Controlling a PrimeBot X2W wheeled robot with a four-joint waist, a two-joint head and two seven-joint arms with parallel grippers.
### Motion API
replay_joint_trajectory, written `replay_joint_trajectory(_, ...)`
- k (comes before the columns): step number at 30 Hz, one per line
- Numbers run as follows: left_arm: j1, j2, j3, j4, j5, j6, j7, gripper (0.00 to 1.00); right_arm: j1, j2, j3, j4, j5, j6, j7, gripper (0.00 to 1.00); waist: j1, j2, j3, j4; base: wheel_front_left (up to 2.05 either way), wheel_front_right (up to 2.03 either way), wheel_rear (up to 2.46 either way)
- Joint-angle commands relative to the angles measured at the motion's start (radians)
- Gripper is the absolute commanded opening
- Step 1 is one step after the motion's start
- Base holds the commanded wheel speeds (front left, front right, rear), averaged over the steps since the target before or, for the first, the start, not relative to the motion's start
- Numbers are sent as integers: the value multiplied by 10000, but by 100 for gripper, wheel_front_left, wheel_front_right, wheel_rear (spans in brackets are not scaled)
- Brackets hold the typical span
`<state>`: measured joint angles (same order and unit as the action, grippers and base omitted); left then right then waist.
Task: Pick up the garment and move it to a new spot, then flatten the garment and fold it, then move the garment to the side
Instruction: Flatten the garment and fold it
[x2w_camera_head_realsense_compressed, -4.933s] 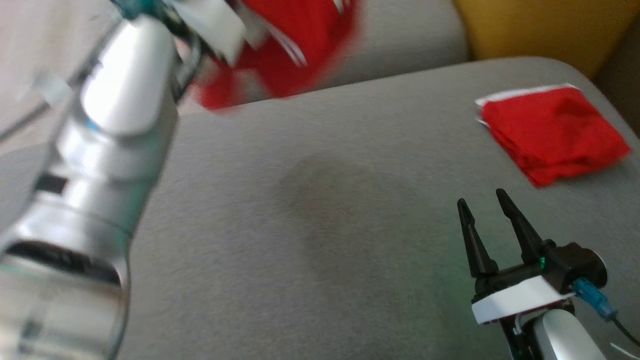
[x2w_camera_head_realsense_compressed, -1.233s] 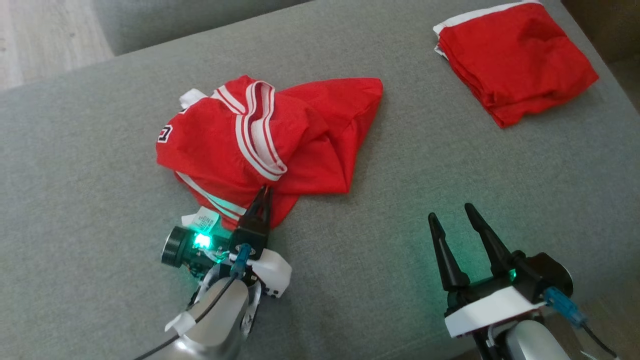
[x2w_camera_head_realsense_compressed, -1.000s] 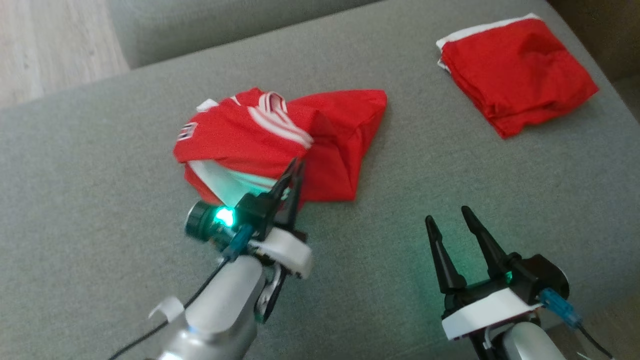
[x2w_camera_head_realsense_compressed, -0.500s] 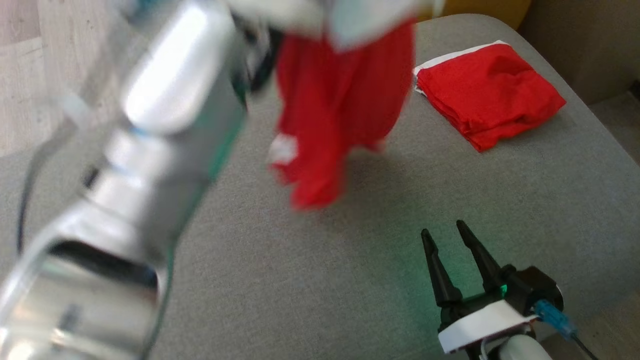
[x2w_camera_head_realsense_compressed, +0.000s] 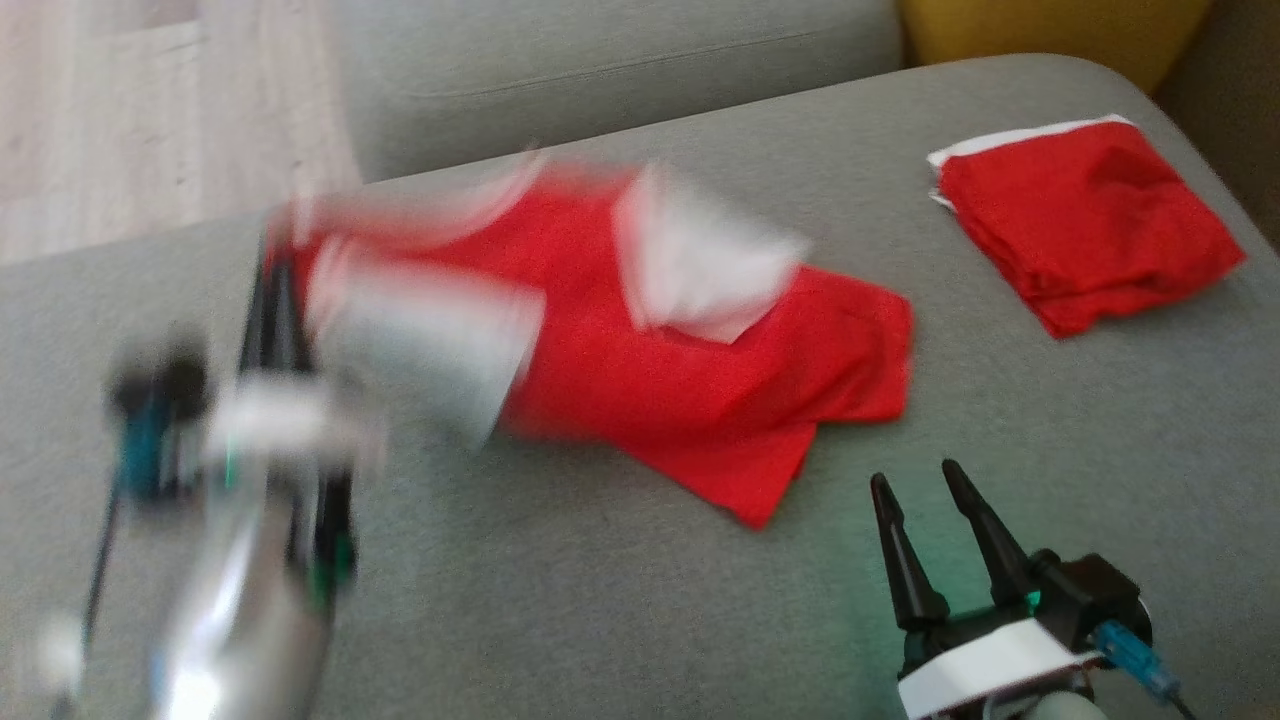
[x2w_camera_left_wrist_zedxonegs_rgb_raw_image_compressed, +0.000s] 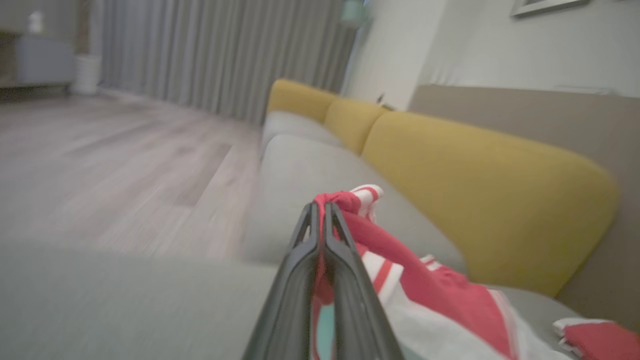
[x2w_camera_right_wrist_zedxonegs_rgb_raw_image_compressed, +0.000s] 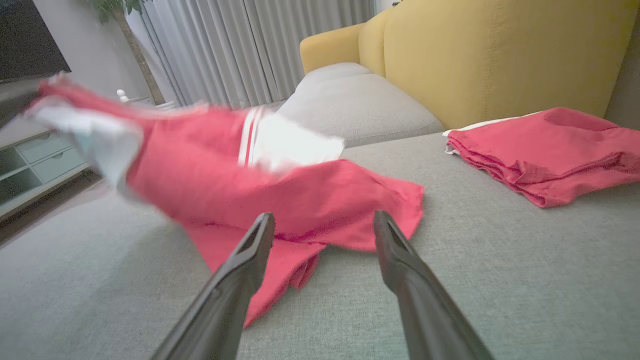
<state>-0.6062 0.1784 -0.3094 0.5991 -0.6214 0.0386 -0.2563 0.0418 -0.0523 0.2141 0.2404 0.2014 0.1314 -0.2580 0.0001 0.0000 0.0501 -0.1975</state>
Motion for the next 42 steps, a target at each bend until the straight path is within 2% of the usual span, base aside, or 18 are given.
replay_joint_trajectory(1, 1008, 204, 951, -770, -212, 186, -55, 0, -81, 19, 123, -276, -134, -7, -38, 100, -1, 0, 39, 354, 0, 0, 0)
replay_joint_trajectory(6, 4405, -479, 1955, -2046, 45, 331, -55, 0, 227, 19, -136, -233, -347, -7, -38, 100, -1, 0, -32, 972, 0, 0, 0)
replay_joint_trajectory(10, 5889, -856, 2110, -2923, 412, 313, -55, 0, 369, 19, -193, -213, -482, -7, -38, 100, -1, 0, -144, 1443, 0, 0, 0)
replay_joint_trajectory(11, 6102, -891, 2046, -3083, 523, 319, -55, 4, 385, 19, -177, -200, -509, -7, -38, 100, -1, 0, -173, 1530, 0, 0, 0)
replay_joint_trajectory(12, 6243, -910, 1997, -3278, 647, 351, -55, 80, 393, 19, -160, -187, -529, -7, -38, 100, -1, 0, -198, 1602, 0, 0, 0)
replay_joint_trajectory(13, 6316, -919, 2007, -3522, 758, 396, -55, 100, 393, 20, -145, -181, -542, -7, -38, 100, -1, 0, -214, 1659, 0, 0, 0)
replay_joint_trajectory(17, 6113, -624, 2097, -4418, 1425, 564, -55, 100, 363, 20, -119, -172, -545, -7, -38, 100, -1, 0, -218, 1740, 0, 0, 0)
replay_joint_trajectory(20, 5288, 3, 1786, -5216, 2110, 350, 103, 100, 285, 20, -59, -215, -566, -7, -38, 100, -1, 0, -71, 1722, 0, 0, 0)
replay_joint_trajectory(21, 4303, 431, 1387, -5639, 2405, -65, 722, 100, 189, -19, 23, -249, -589, -7, -38, 100, -1, 0, 142, 1645, 0, 0, 0)
replay_joint_trajectory(23, 3104, 845, 886, -5810, 2673, -627, 1571, 100, 29, -94, 148, -284, -600, -7, -38, 100, -1, 0, 448, 1462, 0, 0, 0)
replay_joint_trajectory(25, 1811, 1114, 333, -5753, 2833, -1161, 2423, 100, -203, -163, 239, -308, -574, -7, -38, 100, -1, 0, 816, 1197, 0, 0, 0)
replay_joint_trajectory(27, 551, 1271, -356, -5413, 2820, -1502, 3243, 100, -457, -173, 224, -369, -515, -7, -38, 100, -1, 0, 1190, 904, 0, 0, 0)
replay_joint_trajectory(32, -2172, 1756, -2675, -4111, 1946, -1685, 4903, 100, -1017, -125, 409, -492, -351, -7, -38, 100, -1, 0, 2213, 44, 0, 0, 0)
replay_joint_trajectory(36, -3766, 2337, -4194, -2810, 982, -1689, 5392, 100, -1409, -68, 582, -514, -178, -7, -38, 100, -1, 0, 2869, -640, 0, 0, 0)
replay_joint_trajectory(42, -5190, 3085, -5985, -1310, -388, -1691, 5944, 100, -1898, 1, 853, -549, 60, -7, -38, 100, -1, 0, 3607, -1571, 0, 0, 0)
